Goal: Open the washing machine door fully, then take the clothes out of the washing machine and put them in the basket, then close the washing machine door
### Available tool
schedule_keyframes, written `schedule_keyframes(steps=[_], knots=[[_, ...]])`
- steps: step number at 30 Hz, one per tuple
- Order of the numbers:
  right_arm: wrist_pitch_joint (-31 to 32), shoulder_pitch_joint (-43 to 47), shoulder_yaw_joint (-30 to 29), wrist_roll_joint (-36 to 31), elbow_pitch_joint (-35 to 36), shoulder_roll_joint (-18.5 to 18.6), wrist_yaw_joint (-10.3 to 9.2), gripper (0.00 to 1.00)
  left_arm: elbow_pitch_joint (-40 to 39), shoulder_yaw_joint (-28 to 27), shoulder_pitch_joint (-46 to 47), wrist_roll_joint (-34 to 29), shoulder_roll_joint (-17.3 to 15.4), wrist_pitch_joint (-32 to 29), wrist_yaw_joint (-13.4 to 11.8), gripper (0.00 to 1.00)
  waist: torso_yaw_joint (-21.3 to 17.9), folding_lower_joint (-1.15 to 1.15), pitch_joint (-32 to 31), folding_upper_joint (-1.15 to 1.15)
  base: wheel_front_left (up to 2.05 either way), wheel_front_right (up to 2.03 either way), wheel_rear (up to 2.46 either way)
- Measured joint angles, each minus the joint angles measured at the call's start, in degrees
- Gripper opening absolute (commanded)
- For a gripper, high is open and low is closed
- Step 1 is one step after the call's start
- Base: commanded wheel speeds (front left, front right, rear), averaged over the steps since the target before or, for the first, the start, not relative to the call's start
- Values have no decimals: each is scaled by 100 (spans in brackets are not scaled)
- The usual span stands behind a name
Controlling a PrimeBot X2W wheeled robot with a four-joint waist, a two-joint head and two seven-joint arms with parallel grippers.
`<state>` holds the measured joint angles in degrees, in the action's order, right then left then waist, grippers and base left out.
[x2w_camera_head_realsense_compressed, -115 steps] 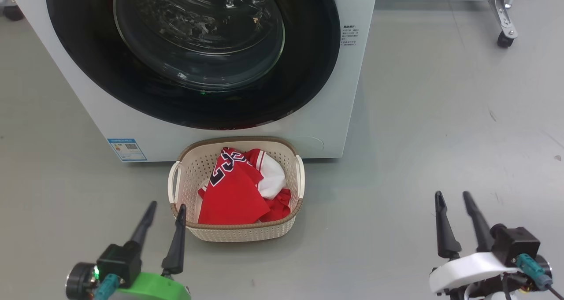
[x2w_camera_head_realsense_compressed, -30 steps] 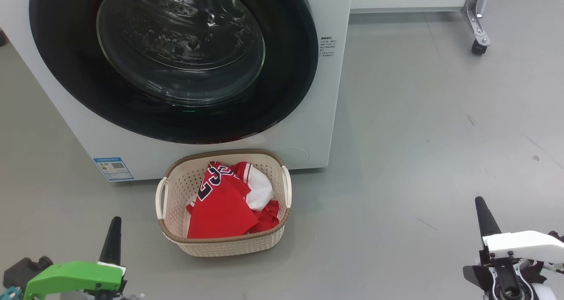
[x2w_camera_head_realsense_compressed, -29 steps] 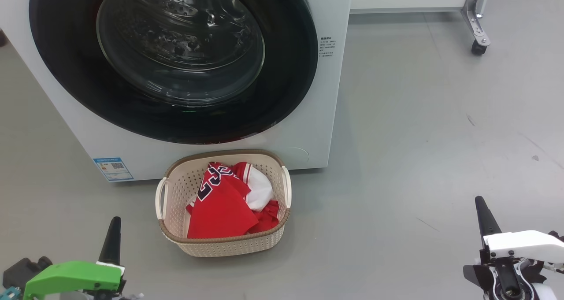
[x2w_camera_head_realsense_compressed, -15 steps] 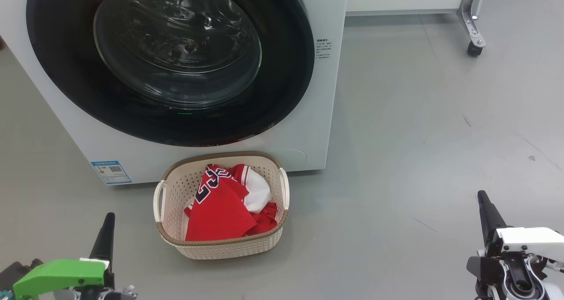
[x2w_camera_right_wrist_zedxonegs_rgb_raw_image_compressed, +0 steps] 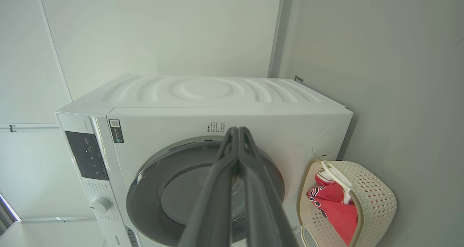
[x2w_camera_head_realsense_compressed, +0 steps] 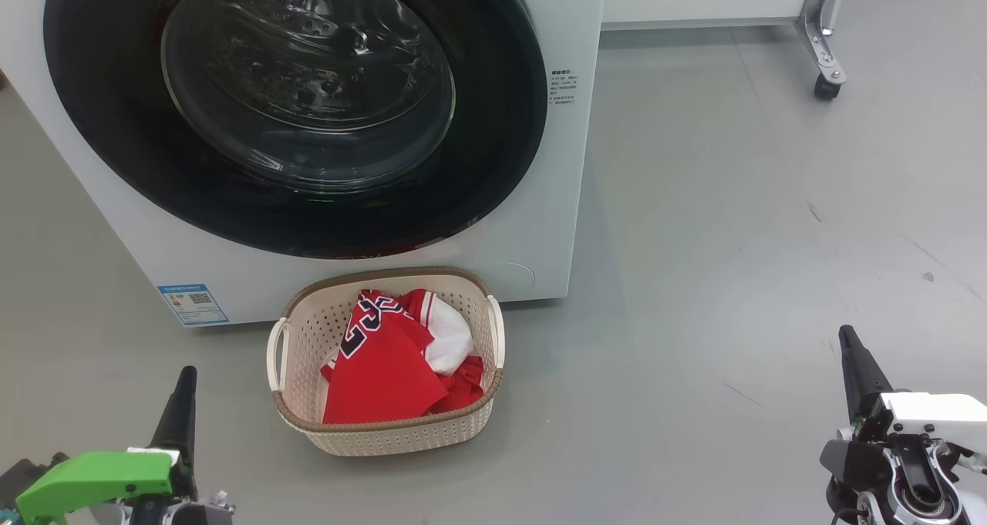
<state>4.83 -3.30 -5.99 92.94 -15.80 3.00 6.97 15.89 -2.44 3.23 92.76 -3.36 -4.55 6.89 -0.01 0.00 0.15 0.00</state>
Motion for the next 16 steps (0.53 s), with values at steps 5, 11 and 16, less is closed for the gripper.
schedule_keyframes(steps=[5,11,16], knots=[[1,-1,-2,0,0,1,0,0,3,-2,0,0,1,0,0,0,0,0,0,0,0,0,0],[15,-2,-7,0,0,1,0,0,3,-7,1,0,2,0,0,0,0,0,0,0,0,0,0],[15,-2,-8,0,0,1,0,0,3,-11,1,0,2,0,0,0,0,0,0,0,0,0,0]])
